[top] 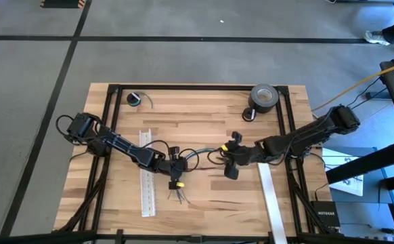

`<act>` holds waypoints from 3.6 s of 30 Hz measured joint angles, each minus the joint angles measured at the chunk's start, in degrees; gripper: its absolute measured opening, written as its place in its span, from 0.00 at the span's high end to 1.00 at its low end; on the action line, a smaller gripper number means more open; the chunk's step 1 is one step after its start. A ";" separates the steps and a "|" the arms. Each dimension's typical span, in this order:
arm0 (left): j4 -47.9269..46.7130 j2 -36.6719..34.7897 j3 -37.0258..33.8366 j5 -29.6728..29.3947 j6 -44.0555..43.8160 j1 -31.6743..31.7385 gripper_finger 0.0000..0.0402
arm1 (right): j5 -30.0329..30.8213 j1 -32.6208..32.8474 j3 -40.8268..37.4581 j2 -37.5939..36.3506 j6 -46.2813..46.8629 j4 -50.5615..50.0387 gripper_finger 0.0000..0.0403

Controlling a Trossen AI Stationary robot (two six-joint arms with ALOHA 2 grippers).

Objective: Ziptie cables
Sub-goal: Wrap the colored cables with the black zip tie

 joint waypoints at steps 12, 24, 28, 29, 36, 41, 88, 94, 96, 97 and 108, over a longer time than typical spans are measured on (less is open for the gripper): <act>1.21 -2.86 0.00 -3.57 -5.57 1.93 0.99 | -5.94 0.04 -1.12 18.23 -11.36 29.07 0.53; 1.58 -2.86 0.00 -3.55 -4.93 1.86 0.99 | 10.15 -0.04 12.95 32.89 -18.31 22.00 0.55; 1.51 -2.86 -0.02 -3.55 -4.93 1.86 0.99 | 11.08 -0.27 15.11 34.26 -19.52 19.68 0.66; 1.61 -2.86 -0.02 -3.57 -4.93 1.86 0.99 | 10.74 -0.39 15.28 34.46 -19.80 19.08 0.70; 1.27 -2.88 -0.12 -3.45 -4.55 1.86 0.99 | 7.49 -0.79 15.19 34.42 -20.73 17.62 0.99; -0.61 -2.91 -0.77 -2.28 -4.70 1.73 0.99 | 2.92 -1.36 14.94 30.21 -19.60 14.31 1.00; -1.28 -2.88 -1.22 -2.15 -1.83 0.34 0.99 | -23.39 -9.49 10.86 34.99 -14.10 32.57 0.81; -1.23 -2.88 -1.22 -2.15 -1.87 0.31 0.99 | -23.37 -9.49 10.86 35.33 -14.10 32.54 0.89; -1.35 -2.87 -1.22 -2.15 -1.90 0.31 0.99 | -23.36 -9.51 10.84 35.39 -14.11 32.36 0.90; -1.27 -2.86 -1.22 -2.15 -1.90 0.31 0.99 | -23.32 -9.51 10.84 35.39 -14.10 32.42 0.91; -1.26 -2.86 -1.22 -2.15 -1.92 0.31 0.99 | -22.80 -9.49 10.84 35.39 -14.99 31.87 1.00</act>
